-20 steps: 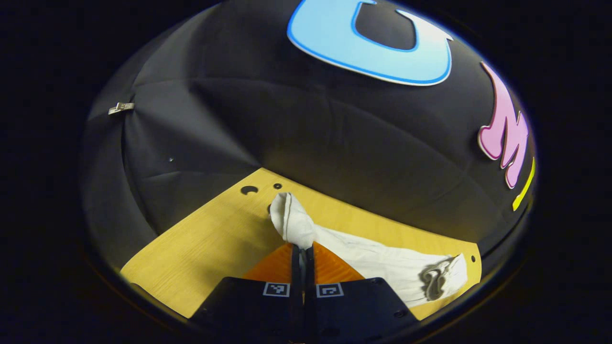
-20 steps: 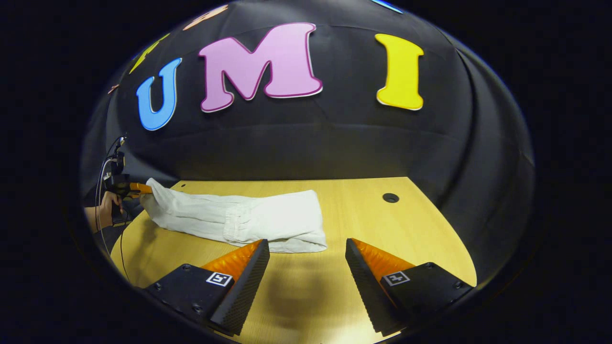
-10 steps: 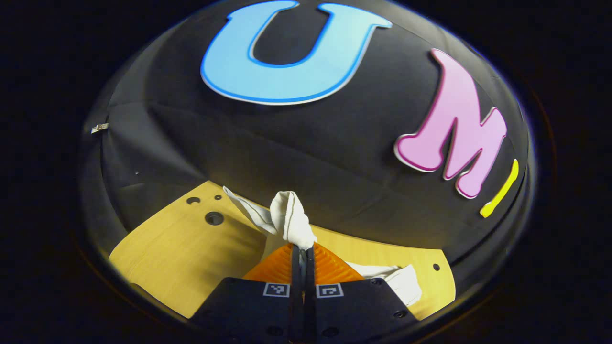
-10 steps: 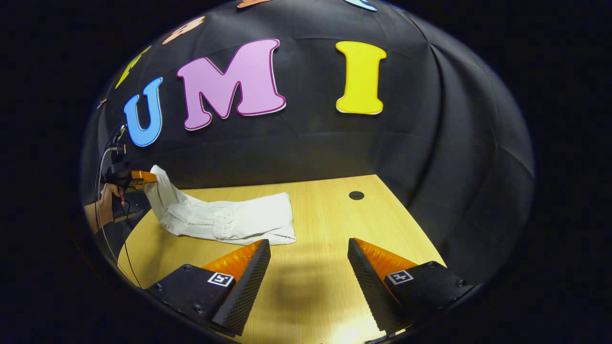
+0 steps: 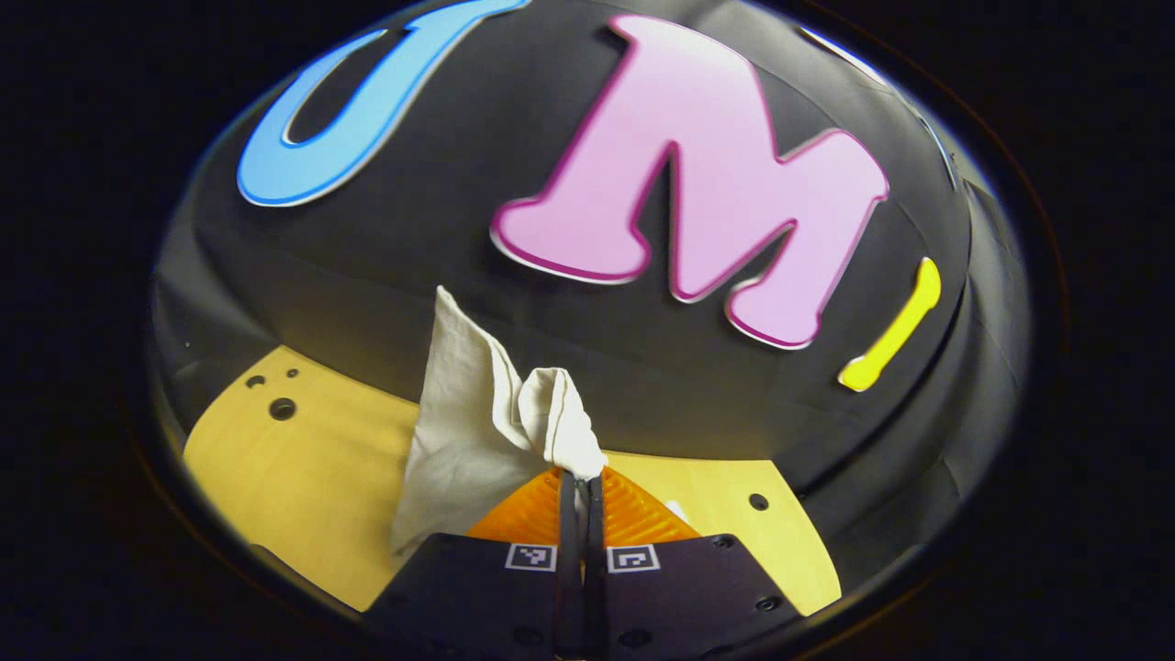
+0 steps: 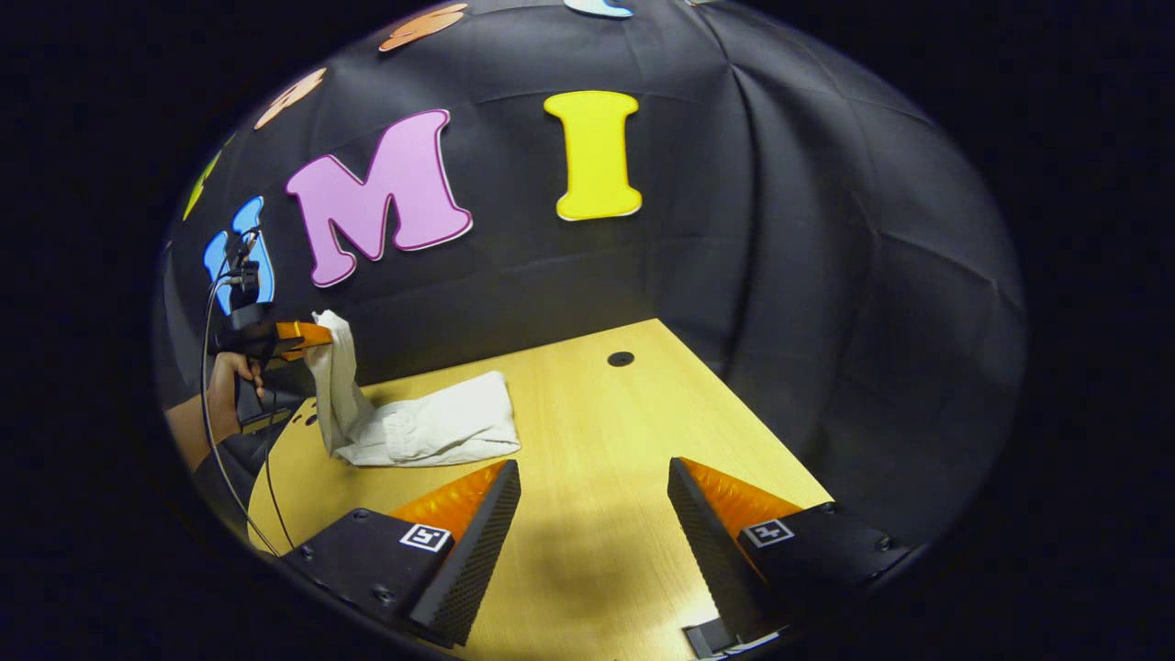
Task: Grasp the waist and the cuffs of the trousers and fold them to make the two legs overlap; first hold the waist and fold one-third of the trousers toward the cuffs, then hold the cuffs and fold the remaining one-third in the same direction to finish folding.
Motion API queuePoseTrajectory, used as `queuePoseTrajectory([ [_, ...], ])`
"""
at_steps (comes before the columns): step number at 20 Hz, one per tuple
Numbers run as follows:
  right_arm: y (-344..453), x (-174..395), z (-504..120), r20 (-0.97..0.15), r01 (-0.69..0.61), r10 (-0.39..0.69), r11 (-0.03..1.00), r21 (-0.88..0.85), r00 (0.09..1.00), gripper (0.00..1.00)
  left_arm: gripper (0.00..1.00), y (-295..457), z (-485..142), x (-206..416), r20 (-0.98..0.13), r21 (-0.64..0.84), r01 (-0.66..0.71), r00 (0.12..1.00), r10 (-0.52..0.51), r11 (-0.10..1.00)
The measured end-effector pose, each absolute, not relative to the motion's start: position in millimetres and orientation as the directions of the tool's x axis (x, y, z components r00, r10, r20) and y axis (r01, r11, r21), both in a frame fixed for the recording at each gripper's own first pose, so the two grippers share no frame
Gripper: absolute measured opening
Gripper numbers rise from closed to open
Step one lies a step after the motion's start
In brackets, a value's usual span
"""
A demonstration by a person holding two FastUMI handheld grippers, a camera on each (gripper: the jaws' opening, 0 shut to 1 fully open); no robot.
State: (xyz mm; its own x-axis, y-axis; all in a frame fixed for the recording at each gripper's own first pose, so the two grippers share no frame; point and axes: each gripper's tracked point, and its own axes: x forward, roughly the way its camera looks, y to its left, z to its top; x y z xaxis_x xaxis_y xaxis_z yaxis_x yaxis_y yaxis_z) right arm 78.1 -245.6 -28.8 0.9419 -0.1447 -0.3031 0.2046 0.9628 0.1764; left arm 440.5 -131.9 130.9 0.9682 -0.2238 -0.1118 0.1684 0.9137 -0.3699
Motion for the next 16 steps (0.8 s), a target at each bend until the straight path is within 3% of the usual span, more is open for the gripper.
queuePoseTrajectory([
  [6, -273.0, 38.8, -46.7, -0.340, 0.296, -0.212, 0.930, 0.218, 0.916, 0.99, 0.06, -243.9, 114.8, 458.1, -0.145, -0.357, 0.284, 0.924, -0.354, 0.890],
  [13, -293.5, 6.7, -56.7, -0.348, 0.345, -0.259, 0.914, 0.215, 0.901, 0.99, 0.06, -313.4, 73.2, 465.0, -0.216, -0.342, 0.309, 0.893, -0.394, 0.888],
  [14, -294.5, 4.7, -58.7, -0.350, 0.348, -0.260, 0.912, 0.217, 0.900, 0.99, 0.07, -317.9, 66.1, 466.5, -0.229, -0.340, 0.306, 0.890, -0.393, 0.889],
  [15, -295.2, 0.8, -60.0, -0.350, 0.351, -0.263, 0.911, 0.217, 0.899, 0.99, 0.17, -323.3, 58.8, 466.8, -0.245, -0.344, 0.304, 0.884, -0.397, 0.888],
  [16, -295.3, -2.0, -61.5, -0.350, 0.352, -0.264, 0.910, 0.218, 0.899, 0.99, 0.15, -327.5, 53.2, 466.8, -0.253, -0.349, 0.300, 0.882, -0.398, 0.888],
])
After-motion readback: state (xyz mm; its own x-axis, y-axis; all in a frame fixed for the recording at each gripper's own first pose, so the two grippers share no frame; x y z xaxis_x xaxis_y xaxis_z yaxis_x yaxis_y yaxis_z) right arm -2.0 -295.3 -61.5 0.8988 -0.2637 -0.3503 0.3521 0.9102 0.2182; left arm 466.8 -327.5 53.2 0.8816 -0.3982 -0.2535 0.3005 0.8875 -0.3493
